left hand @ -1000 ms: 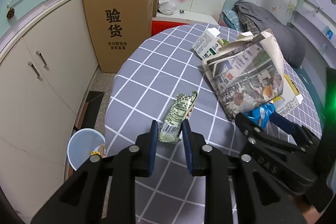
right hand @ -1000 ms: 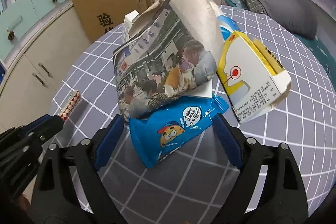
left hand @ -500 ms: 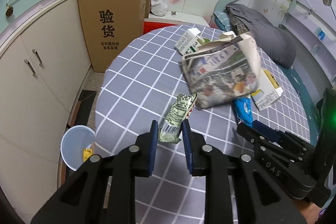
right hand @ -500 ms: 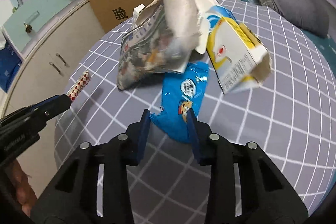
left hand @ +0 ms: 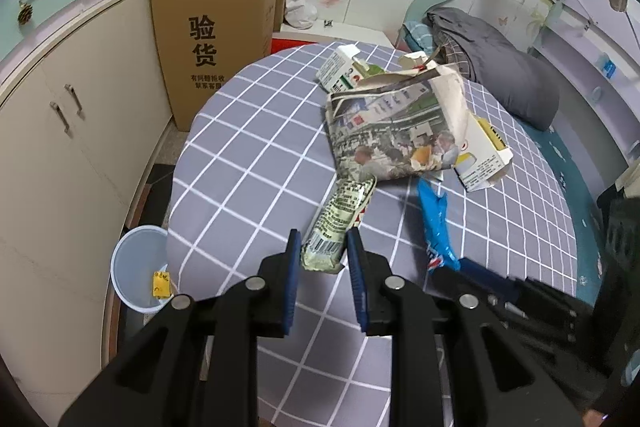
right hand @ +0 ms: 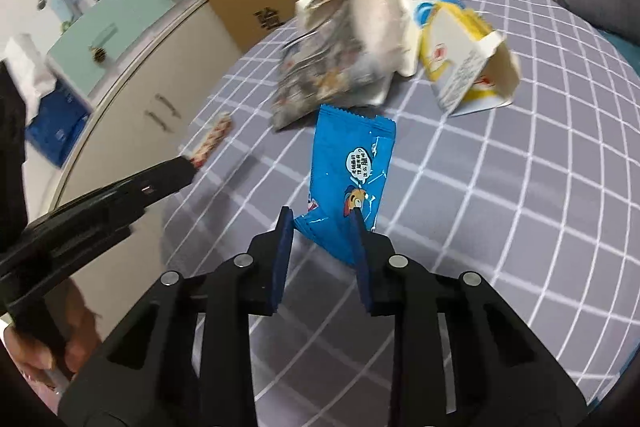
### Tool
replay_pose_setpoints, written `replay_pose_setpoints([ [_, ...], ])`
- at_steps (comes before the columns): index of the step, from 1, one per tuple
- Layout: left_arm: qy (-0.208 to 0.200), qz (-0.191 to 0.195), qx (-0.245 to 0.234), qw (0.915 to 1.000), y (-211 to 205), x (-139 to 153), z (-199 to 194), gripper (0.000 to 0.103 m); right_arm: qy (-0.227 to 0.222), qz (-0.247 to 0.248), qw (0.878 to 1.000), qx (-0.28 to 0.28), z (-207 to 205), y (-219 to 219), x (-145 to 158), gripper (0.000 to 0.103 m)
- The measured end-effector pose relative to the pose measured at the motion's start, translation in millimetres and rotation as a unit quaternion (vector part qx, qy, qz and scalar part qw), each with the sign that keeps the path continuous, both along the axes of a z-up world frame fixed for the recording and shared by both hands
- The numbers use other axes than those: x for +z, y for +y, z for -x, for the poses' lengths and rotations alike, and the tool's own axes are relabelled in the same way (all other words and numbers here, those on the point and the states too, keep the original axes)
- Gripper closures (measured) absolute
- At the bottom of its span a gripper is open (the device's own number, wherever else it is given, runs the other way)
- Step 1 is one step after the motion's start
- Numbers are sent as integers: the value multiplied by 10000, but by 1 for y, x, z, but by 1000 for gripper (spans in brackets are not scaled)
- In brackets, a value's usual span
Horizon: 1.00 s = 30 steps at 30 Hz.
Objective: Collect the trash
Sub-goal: 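Lift both wrappers and carry them over the blue wastebasket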
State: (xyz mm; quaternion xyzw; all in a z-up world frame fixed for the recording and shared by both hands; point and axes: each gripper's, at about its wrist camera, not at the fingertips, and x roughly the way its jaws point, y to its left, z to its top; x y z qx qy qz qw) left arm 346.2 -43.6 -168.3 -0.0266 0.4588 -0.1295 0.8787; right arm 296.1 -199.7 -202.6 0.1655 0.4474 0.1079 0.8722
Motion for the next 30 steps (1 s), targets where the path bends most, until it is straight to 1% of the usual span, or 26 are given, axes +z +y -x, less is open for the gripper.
replay_pose_setpoints([
  [5, 83, 62, 98, 9999, 9, -4, 6, 80, -61, -162, 9995, 249, 5, 20, 4, 77],
  [10, 105, 92, 218, 9997, 20, -5, 12, 80, -72, -189, 9991, 372, 4, 33, 4, 78],
  [12, 140, 98, 294, 9994, 25, -8, 13, 80, -73, 40, 9991, 404, 3, 40, 4, 78],
  [15, 181, 132, 380, 9990, 33, -12, 14, 80, -114, 428, 9987, 250, 2, 47, 8, 74],
  [17, 213, 160, 419, 9988, 37, -14, 14, 80, -180, 604, 9979, 157, 1, 50, 9, 70],
  [19, 243, 175, 429, 9986, 40, -17, 13, 80, -210, 775, 9967, 116, 0, 53, 10, 53],
  [21, 272, 178, 438, 9985, 42, -20, 13, 80, -258, 852, 9960, 48, -2, 55, 11, 53],
  [26, 322, 210, 458, 9982, 47, -24, 11, 80, -159, 1225, 9922, -184, -14, 57, 3, 53],
  [28, 332, 228, 447, 9982, 48, -26, 10, 80, -15, 1197, 9926, -182, -20, 54, -3, 53],
  [30, 327, 241, 435, 9982, 49, -26, 10, 80, 33, 1180, 9929, -136, -23, 54, -7, 53],
])
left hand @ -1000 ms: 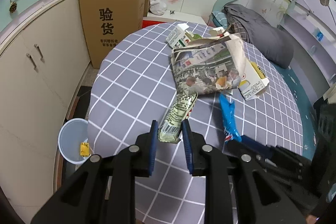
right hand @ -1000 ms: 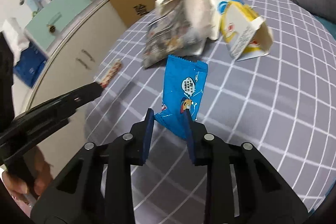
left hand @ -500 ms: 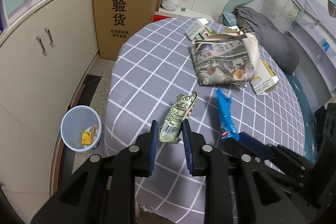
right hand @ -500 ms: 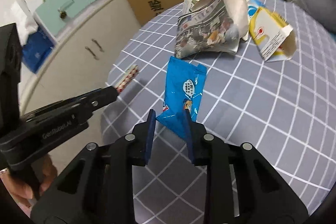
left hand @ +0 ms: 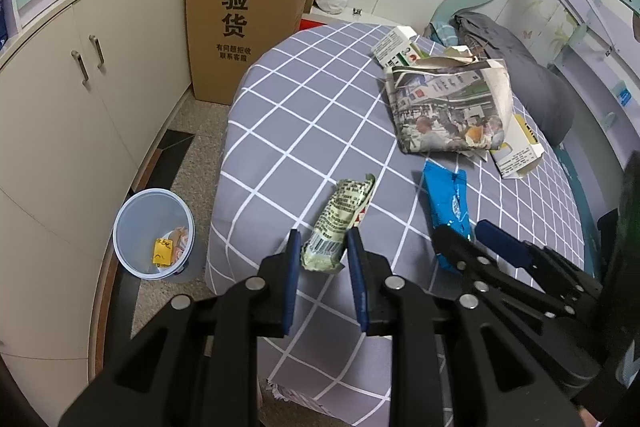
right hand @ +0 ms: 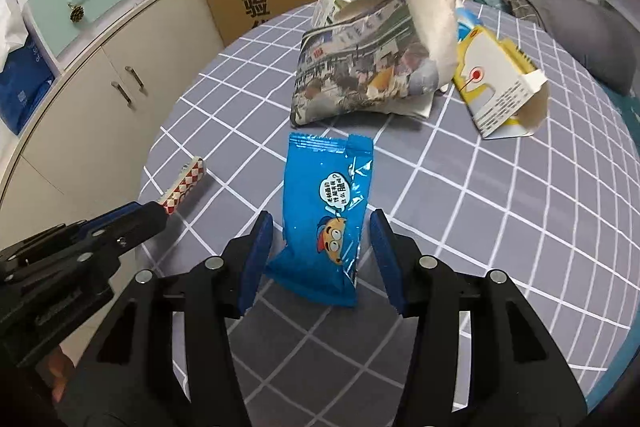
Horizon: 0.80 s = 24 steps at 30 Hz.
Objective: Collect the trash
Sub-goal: 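Lift both wrappers and carry them over the blue wastebasket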
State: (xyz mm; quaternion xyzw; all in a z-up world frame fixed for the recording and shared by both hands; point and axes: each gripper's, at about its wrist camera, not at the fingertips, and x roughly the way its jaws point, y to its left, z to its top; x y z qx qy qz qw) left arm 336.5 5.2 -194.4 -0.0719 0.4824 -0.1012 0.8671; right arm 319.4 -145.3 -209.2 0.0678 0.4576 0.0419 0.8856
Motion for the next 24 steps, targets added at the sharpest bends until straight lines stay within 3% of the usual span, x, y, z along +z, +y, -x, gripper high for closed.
replay_pose_setpoints([
  [3, -9, 48, -15, 10000, 2, 1, 0, 80, -52, 209, 9997, 75, 0, 5, -1, 62],
  [9, -42, 165, -82, 9998, 7, 3, 0, 80, -170, -17, 9996, 235, -2, 12, 2, 74],
  [17, -127, 317, -8, 9994, 32, 10, 1, 80, -375, -232, 9971, 626, -6, 45, 15, 76],
  [24, -277, 395, 496, 9976, 88, 19, 3, 80, -508, -537, 9909, 1127, -16, 94, 30, 76],
])
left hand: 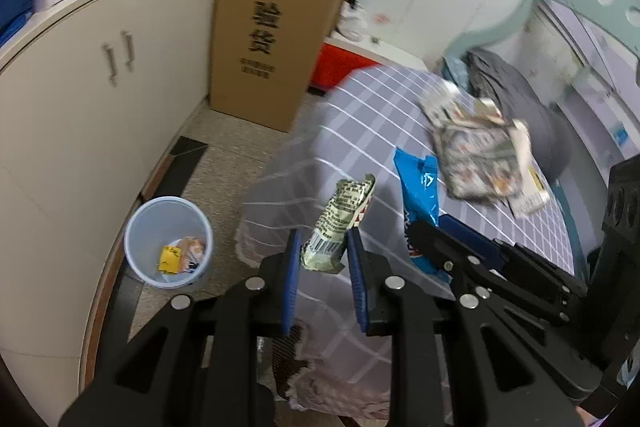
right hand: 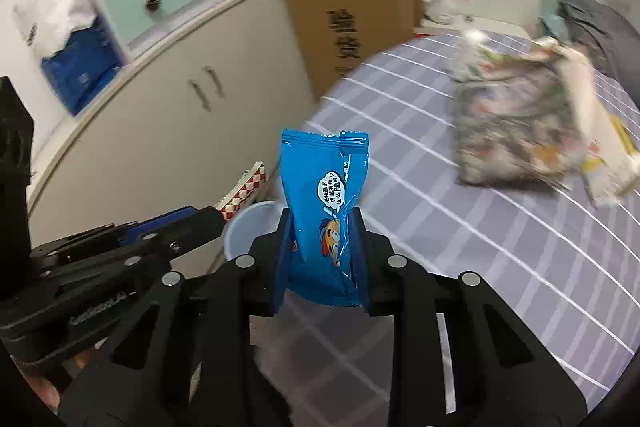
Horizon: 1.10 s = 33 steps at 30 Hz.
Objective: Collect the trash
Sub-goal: 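Lift both wrappers and carry them over the blue wastebasket, then open both tools to drop the wrappers into the wastebasket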
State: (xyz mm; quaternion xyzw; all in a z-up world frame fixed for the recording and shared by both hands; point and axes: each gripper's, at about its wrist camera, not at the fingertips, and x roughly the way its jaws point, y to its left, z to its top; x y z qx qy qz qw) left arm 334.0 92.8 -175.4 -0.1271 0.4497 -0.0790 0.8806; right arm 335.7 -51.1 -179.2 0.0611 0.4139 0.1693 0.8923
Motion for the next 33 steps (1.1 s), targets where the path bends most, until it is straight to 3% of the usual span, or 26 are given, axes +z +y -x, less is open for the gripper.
replay_pose_setpoints([
  [9, 45, 2, 999, 9950, 103, -9, -1, 80, 24, -127, 9957, 922, -24, 100, -2, 76],
  [17, 294, 7, 1883, 9817, 194, -31, -1, 80, 102, -169, 9884, 1503, -58, 191, -20, 74],
  [18, 332, -31, 2009, 9790, 206, -34, -1, 80, 90, -180, 9877, 1548, -64, 202, -22, 69],
  [21, 437, -123, 2221, 9740, 228, -42, -4, 80, 27, 54, 9882, 1527, -79, 227, -33, 39],
  [24, 479, -178, 2293, 9720, 238, -47, -6, 80, 80, 199, 9883, 1508, -87, 238, -44, 39],
  [33, 579, -126, 2131, 9752, 231, -63, -18, 80, 263, 32, 9908, 1329, -82, 220, -55, 36],
])
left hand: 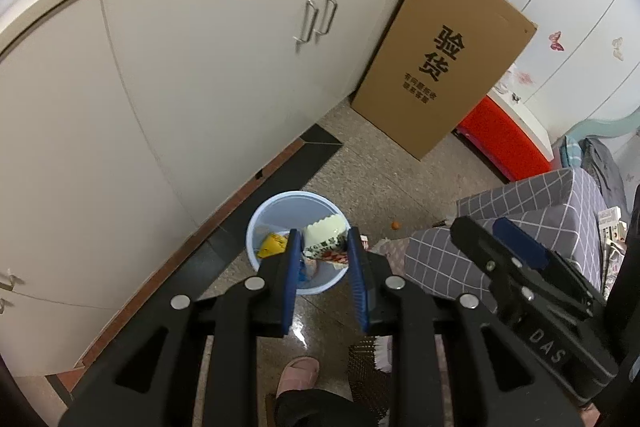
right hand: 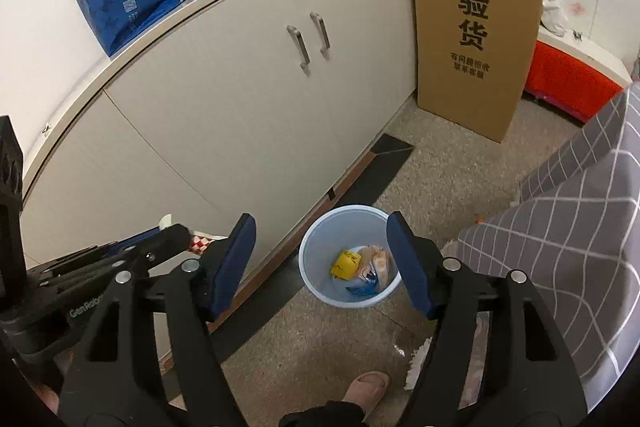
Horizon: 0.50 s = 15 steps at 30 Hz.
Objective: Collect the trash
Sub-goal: 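Open both tools to drop the wrappers into the wastebasket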
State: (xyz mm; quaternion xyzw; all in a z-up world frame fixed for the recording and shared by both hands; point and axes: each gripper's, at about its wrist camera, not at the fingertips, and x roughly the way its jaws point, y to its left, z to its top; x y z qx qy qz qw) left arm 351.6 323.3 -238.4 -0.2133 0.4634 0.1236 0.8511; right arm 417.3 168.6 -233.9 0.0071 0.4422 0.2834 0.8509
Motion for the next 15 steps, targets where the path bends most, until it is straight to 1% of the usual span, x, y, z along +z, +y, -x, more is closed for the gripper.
replay_pose_setpoints([
  [6, -65, -52, -146, 9999, -11, 5, -9, 80, 16, -155, 9997, -179, 2, -18, 5, 36],
  [9, -80, -100, -186, 9997, -16, 7, -14, 80, -33, -244, 9992, -303, 3, -27, 9, 32],
  [15, -86, -221, -235, 9994, -24, 10, -23, 80, -109, -372, 9979, -509, 2, -44, 13, 29],
])
